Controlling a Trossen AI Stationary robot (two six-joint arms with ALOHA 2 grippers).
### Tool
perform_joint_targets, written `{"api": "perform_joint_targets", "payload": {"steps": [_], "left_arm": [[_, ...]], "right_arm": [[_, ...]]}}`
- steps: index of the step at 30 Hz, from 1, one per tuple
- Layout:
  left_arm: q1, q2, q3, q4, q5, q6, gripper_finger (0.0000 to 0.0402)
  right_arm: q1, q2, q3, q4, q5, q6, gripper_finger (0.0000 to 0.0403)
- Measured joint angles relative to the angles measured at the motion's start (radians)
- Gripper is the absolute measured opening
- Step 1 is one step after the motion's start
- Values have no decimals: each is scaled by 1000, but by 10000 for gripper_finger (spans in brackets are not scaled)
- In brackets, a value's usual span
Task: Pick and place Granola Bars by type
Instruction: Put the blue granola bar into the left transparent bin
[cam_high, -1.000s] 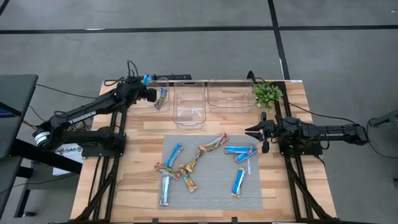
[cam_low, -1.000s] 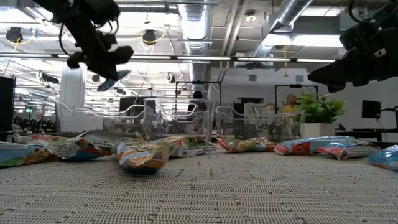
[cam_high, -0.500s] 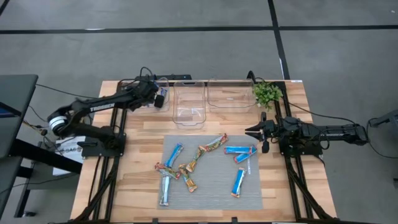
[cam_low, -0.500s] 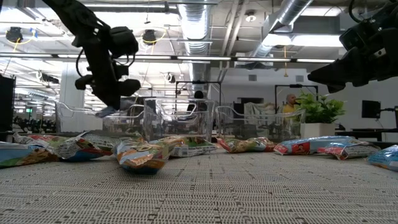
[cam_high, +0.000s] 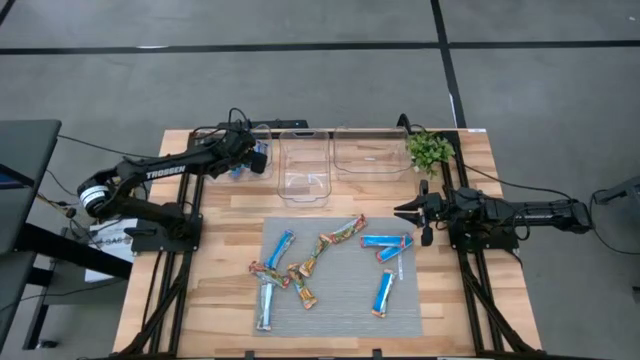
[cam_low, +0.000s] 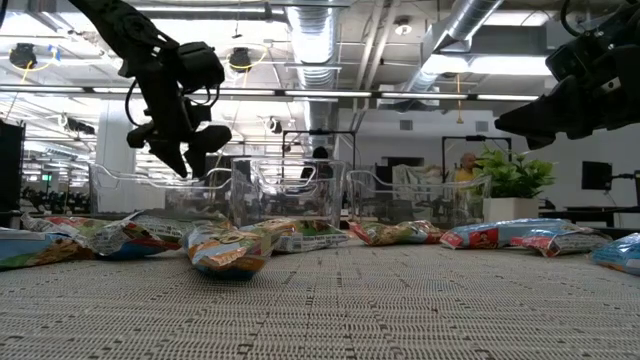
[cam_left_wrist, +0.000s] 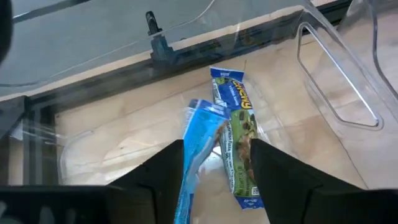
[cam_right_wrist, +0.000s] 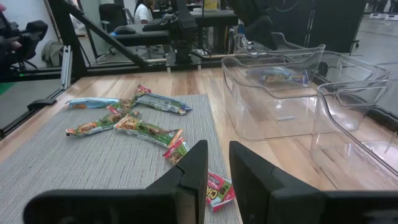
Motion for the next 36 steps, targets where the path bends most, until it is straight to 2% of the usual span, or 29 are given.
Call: {"api": "perform_joint_targets", "payload": {"steps": [11, 21, 27, 33, 36], "left_arm": [[0, -53, 0, 65, 60, -59, 183], [-40, -255, 0, 301, 91, -56, 183], [-85, -390, 0, 403, 134, 8, 183], [-130, -450, 0, 386, 142, 14, 183], [-154, -451, 0, 360, 211, 15, 183]], "right_arm": [[0, 0, 0, 0, 0, 0, 59], [0, 0, 0, 0, 0, 0, 59], [0, 0, 0, 0, 0, 0, 59], [0, 0, 0, 0, 0, 0, 59], [0, 0, 0, 0, 0, 0, 59]]}}
